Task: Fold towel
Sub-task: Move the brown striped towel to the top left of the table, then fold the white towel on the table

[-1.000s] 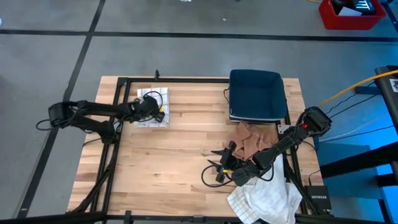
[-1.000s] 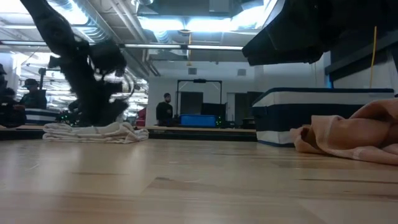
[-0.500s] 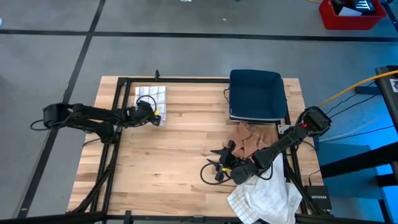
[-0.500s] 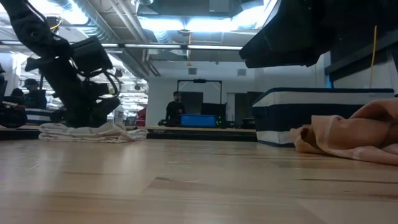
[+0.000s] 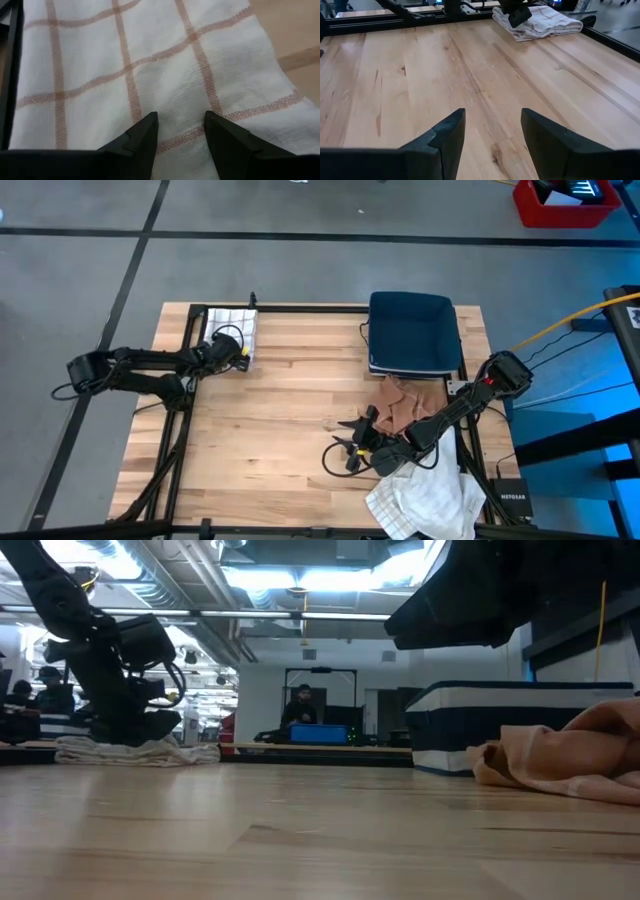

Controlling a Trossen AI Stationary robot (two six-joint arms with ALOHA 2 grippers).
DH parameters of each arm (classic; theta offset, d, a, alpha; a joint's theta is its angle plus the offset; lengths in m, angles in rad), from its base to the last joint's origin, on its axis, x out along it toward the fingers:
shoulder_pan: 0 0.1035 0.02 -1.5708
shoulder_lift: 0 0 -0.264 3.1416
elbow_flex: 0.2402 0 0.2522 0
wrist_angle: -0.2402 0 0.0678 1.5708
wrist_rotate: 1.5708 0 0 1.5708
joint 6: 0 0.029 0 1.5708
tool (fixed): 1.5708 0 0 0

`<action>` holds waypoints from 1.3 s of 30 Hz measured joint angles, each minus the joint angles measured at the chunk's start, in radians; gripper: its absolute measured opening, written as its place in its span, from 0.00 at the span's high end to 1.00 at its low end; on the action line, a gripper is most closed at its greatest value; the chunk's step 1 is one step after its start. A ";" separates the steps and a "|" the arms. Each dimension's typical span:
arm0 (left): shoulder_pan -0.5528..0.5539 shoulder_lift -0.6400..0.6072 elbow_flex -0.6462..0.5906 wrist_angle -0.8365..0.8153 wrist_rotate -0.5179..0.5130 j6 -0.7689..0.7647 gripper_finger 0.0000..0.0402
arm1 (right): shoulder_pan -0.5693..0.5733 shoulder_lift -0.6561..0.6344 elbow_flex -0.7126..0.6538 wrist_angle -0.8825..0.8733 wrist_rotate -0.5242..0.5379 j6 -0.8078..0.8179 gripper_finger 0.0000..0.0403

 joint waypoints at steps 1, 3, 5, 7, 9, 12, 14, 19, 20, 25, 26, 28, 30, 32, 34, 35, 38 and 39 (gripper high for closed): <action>0.002 -0.002 0.003 -0.003 0.003 -0.001 0.61 | 0.000 0.000 0.000 0.000 0.000 0.000 0.51; -0.004 -0.022 0.014 -0.012 0.029 -0.011 0.61 | 0.000 0.000 0.000 0.000 0.000 0.000 0.51; -0.030 -0.053 0.033 -0.026 0.074 -0.012 0.61 | 0.000 0.000 0.000 0.000 0.000 0.000 0.51; -0.065 -0.101 0.074 -0.040 0.104 -0.018 0.61 | 0.000 0.000 0.000 -0.001 0.000 0.000 0.51; -0.114 -0.158 0.110 -0.057 0.117 -0.018 0.61 | 0.000 0.000 0.000 -0.001 0.000 -0.001 0.51; -0.232 -0.245 0.154 -0.044 0.159 0.025 0.61 | 0.000 0.000 0.000 -0.003 0.000 -0.003 0.51; -0.332 -0.288 0.172 -0.007 0.198 0.069 0.61 | 0.000 0.000 0.000 -0.003 -0.008 -0.003 0.51; -0.593 -0.312 0.174 0.029 0.267 0.097 0.61 | 0.000 -0.001 0.011 -0.006 -0.037 0.022 0.51; -0.632 -0.305 0.174 0.012 0.269 0.094 0.61 | -0.003 -0.007 0.023 -0.014 -0.039 0.011 0.51; -0.752 -0.300 0.173 -0.009 0.245 0.072 0.61 | -0.008 -0.099 0.161 -0.310 -0.051 -0.208 0.51; -0.764 -0.300 0.173 -0.009 0.243 0.077 0.61 | -0.008 -0.120 0.202 -0.427 -0.068 -0.222 0.51; -0.774 -0.300 0.173 -0.009 0.242 0.095 0.61 | -0.021 -0.156 0.293 -0.685 -0.108 -0.197 0.51; -0.773 -0.298 0.173 -0.008 0.240 0.080 0.61 | -0.041 -0.176 0.375 -0.922 -0.180 -0.073 0.51; -0.775 -0.298 0.173 -0.010 0.238 0.058 0.61 | -0.062 -0.177 0.427 -1.055 -0.325 0.045 0.51; -0.784 -0.299 0.173 -0.019 0.239 0.040 0.61 | -0.064 -0.174 0.431 -1.077 -0.534 0.116 0.51; -0.788 -0.299 0.173 -0.030 0.239 0.036 0.61 | -0.057 -0.164 0.427 -1.047 -0.660 0.137 0.51; -0.801 -0.299 0.173 -0.040 0.239 0.035 0.61 | -0.011 -0.111 0.418 -0.988 -0.958 0.173 0.51; -0.803 -0.298 0.173 -0.040 0.239 0.035 0.61 | 0.003 -0.094 0.417 -0.994 -1.014 0.174 0.51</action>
